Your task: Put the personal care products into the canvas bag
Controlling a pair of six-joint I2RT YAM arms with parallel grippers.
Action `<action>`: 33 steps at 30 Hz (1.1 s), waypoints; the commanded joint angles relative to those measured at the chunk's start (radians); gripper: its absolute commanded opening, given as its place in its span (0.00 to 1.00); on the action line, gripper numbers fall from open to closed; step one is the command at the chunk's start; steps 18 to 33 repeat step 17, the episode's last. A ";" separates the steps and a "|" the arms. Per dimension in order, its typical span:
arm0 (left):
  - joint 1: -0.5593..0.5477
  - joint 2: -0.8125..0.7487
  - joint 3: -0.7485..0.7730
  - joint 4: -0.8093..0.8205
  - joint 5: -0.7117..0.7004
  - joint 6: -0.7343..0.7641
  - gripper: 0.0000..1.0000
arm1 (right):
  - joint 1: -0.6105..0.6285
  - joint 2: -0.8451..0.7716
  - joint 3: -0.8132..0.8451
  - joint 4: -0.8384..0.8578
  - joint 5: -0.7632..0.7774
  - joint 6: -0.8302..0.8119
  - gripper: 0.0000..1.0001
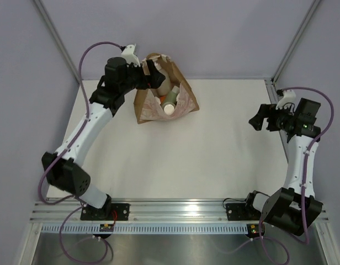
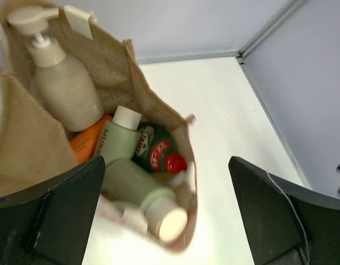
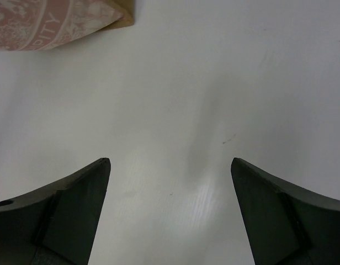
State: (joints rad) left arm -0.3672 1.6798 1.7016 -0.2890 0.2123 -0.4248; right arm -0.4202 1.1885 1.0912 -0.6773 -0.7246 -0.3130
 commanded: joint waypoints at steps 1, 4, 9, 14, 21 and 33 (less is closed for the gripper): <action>0.004 -0.340 -0.240 0.074 0.052 0.205 0.99 | -0.005 -0.093 0.079 0.074 0.234 0.052 1.00; 0.004 -0.604 -0.440 0.051 -0.039 0.254 0.99 | -0.005 -0.118 0.122 0.091 0.321 0.164 1.00; 0.005 -0.943 -0.762 -0.025 -0.188 0.262 0.99 | -0.005 -0.136 0.168 0.015 0.332 0.223 1.00; 0.005 -1.193 -0.881 -0.113 -0.295 0.227 0.99 | -0.005 -0.174 0.171 -0.007 0.350 0.201 1.00; 0.005 -1.246 -0.910 -0.147 -0.309 0.201 0.99 | -0.005 -0.234 0.135 0.073 0.329 0.222 1.00; 0.005 -1.246 -0.910 -0.147 -0.309 0.201 0.99 | -0.005 -0.234 0.135 0.073 0.329 0.222 1.00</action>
